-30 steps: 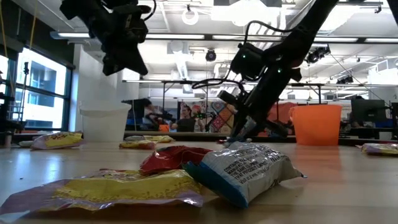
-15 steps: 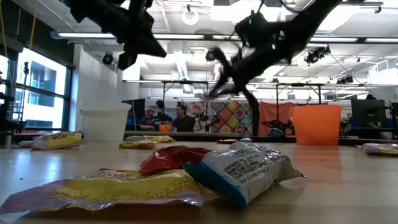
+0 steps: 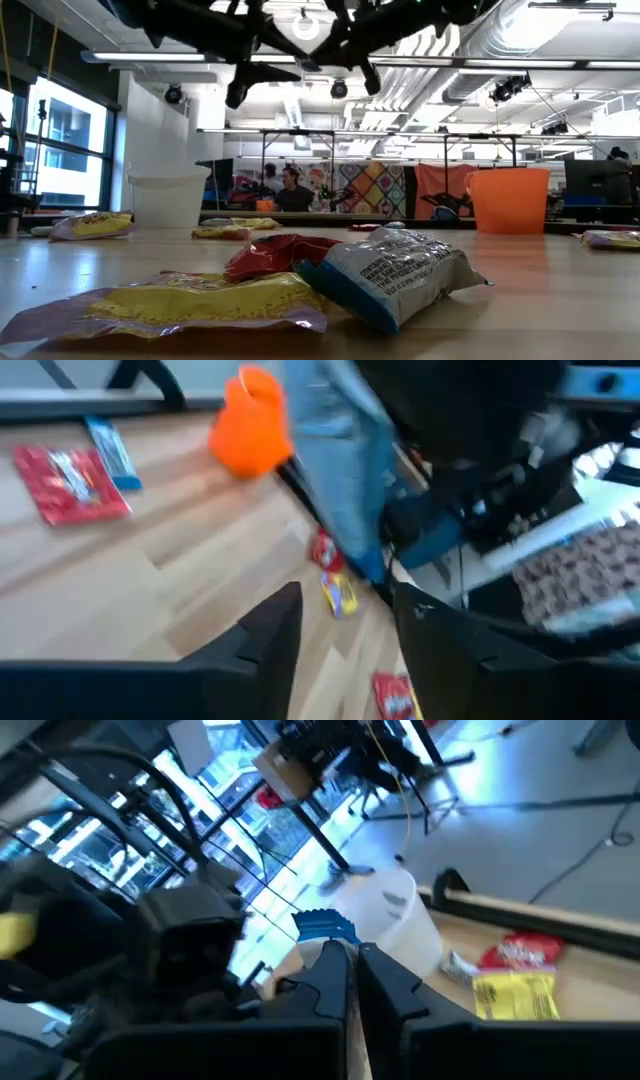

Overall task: Sort candy
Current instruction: Put the white candy into the white bucket, then put the yellow candy into the orange bucket

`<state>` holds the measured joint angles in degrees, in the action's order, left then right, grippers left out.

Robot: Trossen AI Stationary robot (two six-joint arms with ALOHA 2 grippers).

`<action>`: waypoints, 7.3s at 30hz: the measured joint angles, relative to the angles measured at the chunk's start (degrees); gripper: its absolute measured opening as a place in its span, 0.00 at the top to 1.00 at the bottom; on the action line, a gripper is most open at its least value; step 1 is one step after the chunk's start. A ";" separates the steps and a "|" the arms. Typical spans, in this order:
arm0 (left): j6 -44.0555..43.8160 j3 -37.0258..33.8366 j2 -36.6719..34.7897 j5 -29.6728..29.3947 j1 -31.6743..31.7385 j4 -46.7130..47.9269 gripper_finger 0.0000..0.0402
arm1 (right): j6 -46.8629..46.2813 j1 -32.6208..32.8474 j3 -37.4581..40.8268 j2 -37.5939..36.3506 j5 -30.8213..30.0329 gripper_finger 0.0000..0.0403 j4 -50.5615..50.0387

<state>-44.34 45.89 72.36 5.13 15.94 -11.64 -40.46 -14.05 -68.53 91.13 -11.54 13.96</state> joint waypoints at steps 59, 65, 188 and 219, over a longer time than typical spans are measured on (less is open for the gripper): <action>20.90 6.74 -13.42 -1.06 27.31 47.20 1.00 | 5.99 -0.59 -6.91 0.00 1.26 0.55 -6.50; 29.84 14.56 -5.60 -1.20 38.62 65.34 1.00 | 6.01 -0.59 -6.91 0.00 1.41 0.58 -8.85; 23.43 -6.86 -40.87 -3.61 19.93 42.97 0.70 | 27.05 -30.63 -32.93 -2.39 -6.10 1.00 -92.30; 23.46 -6.86 -40.76 -3.28 19.94 42.60 0.70 | 21.29 -42.16 -3.26 -4.49 -7.56 0.69 -77.65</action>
<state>-20.88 39.03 31.59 1.85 35.88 30.96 -19.17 -56.20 -71.79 86.65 -19.10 -63.69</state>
